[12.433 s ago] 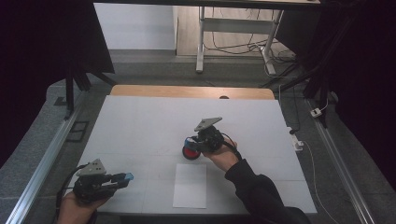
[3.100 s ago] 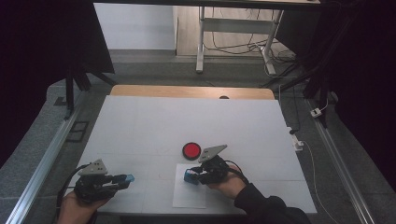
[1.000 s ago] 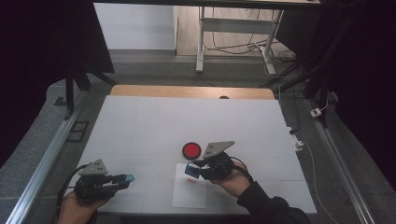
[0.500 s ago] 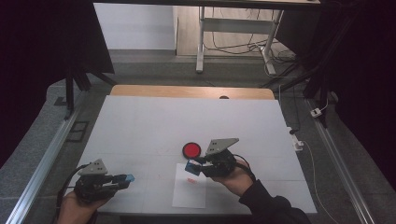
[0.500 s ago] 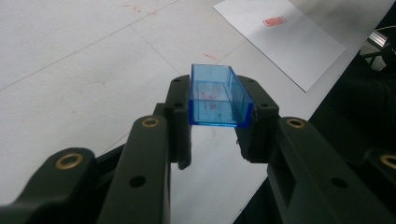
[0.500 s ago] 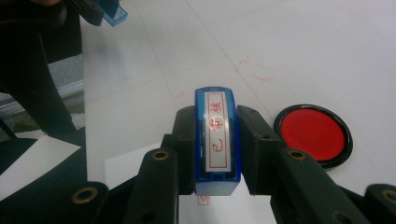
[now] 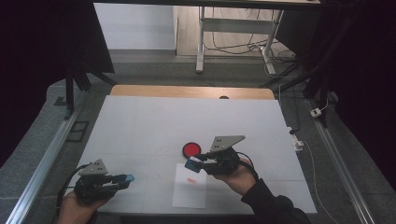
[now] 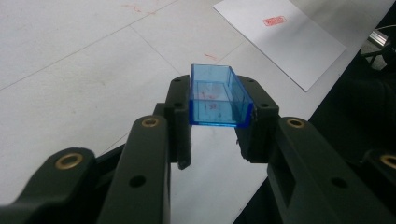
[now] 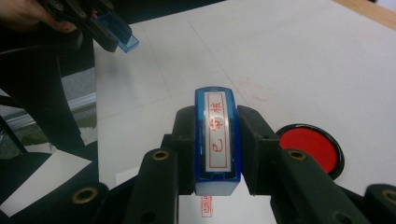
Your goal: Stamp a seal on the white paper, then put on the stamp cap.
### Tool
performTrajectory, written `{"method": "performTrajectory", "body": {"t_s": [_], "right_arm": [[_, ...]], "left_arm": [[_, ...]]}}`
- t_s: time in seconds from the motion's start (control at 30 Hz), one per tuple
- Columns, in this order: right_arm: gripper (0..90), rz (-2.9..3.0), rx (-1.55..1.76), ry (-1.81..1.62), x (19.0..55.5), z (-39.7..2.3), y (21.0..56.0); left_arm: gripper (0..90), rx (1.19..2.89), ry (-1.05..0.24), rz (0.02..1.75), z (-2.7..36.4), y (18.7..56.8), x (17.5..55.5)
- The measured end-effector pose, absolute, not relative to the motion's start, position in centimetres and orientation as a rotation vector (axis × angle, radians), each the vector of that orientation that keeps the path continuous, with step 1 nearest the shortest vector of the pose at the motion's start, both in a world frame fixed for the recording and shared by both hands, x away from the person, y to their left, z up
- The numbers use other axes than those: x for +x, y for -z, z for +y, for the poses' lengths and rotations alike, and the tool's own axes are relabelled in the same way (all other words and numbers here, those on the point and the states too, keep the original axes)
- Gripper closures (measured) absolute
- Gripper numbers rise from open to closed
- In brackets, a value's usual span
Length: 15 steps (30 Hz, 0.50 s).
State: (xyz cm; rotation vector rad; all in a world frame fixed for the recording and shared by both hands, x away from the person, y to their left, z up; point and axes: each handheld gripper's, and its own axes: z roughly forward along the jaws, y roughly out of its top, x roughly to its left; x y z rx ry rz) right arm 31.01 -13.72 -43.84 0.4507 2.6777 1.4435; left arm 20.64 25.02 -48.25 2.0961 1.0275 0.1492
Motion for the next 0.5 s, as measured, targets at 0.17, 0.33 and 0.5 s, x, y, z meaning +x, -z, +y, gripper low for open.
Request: {"method": "performTrajectory", "body": {"t_s": [0.17, 0.33, 0.5], "right_arm": [[70.0, 2.664, 0.434, -1.466, 30.82, -13.78, 43.47], [69.9, 2.668, 0.429, -1.464, 30.78, -13.88, 43.44], [69.9, 2.662, 0.416, -1.474, 30.80, -13.88, 43.28]], "left_arm": [[68.0, 2.096, -0.146, 1.029, 25.02, 48.25, 20.66], [68.0, 2.102, -0.152, 1.024, 24.93, 48.23, 20.65], [68.0, 2.094, -0.145, 1.024, 24.98, 48.20, 20.70]]}}
